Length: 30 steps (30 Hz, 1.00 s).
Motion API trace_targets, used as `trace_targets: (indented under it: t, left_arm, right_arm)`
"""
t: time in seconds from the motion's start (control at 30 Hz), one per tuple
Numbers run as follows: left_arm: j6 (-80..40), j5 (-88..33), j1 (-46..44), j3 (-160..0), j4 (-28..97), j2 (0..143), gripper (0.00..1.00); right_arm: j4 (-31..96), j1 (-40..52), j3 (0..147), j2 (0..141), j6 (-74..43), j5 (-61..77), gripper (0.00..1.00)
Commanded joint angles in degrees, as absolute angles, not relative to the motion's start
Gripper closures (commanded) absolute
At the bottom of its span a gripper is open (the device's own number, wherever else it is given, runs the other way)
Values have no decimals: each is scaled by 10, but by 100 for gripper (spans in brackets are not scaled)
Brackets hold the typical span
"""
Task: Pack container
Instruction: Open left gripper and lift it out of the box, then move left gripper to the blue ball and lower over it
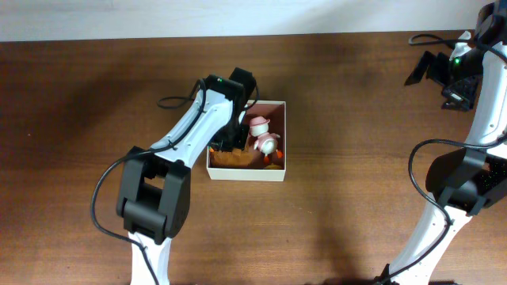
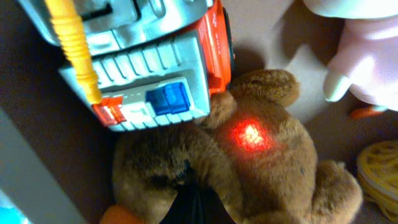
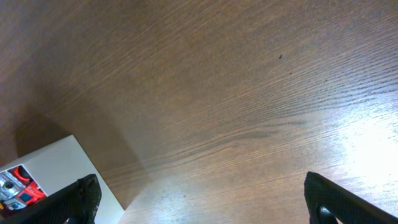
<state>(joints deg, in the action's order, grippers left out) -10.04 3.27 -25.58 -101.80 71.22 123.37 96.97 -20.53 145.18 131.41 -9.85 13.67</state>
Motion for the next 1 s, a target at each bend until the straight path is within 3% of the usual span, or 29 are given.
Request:
trace_targets:
  t: [0.0,0.23,0.47,0.7,0.87,0.97]
  left_arm:
    - [-97,2,-258,-1060,742,1270,98]
    - [-93,2,-258,-1134,795,1270,83]
    - [-91,14,-258,-1162,815,1270,80]
    - [-91,30,-228,-1205,855,1263,64]
    - [-91,30,-195,-1226,882,1235,44]
    - [-96,28,-167,-1226,900,1210,42]
  right_arm:
    - [971,-203,1452,1309,-93,146,1]
    - [971,-203,1452,1309,-93,146,1]
    - [971,-203,1452,1309,-93,146,1]
    - [971,-203,1452,1309,-93,146,1]
    - [971,-203,1452,1309,-93,146,1]
    - [971,-203,1452,1309,-93,146,1]
